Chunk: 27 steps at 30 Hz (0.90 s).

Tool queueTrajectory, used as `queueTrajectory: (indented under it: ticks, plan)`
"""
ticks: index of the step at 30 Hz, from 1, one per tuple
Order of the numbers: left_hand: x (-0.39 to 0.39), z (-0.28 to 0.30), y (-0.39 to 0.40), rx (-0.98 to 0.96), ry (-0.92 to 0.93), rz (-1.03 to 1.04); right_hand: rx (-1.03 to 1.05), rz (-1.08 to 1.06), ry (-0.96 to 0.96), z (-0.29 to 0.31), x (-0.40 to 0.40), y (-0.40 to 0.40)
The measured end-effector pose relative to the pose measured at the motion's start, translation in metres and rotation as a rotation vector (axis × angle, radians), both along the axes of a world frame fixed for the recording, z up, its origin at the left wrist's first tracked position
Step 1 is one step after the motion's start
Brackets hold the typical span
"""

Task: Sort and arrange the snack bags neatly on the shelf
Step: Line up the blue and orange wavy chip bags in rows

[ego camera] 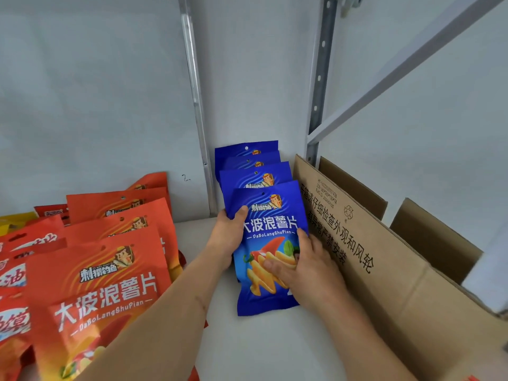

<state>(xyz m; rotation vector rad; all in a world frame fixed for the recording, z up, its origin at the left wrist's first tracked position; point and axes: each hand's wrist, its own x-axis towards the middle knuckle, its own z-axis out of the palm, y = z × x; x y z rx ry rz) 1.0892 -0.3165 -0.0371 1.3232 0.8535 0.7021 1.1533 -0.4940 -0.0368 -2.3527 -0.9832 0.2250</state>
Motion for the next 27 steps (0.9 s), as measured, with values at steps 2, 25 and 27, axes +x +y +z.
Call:
queueTrajectory:
  ticks: [2, 25, 27]
  plan:
    - [0.003, -0.004, 0.0, 0.047, 0.041, 0.003, -0.009, 0.004, -0.006, -0.002, 0.002, 0.001]
    - [-0.012, 0.03, -0.031, 0.295, 0.242, 0.176, 0.218, -0.049, -0.229, -0.001, -0.008, -0.011]
    - [-0.024, 0.033, -0.038, 0.43, 0.329, 0.159, 0.262, -0.047, -0.297, 0.0, -0.011, -0.013]
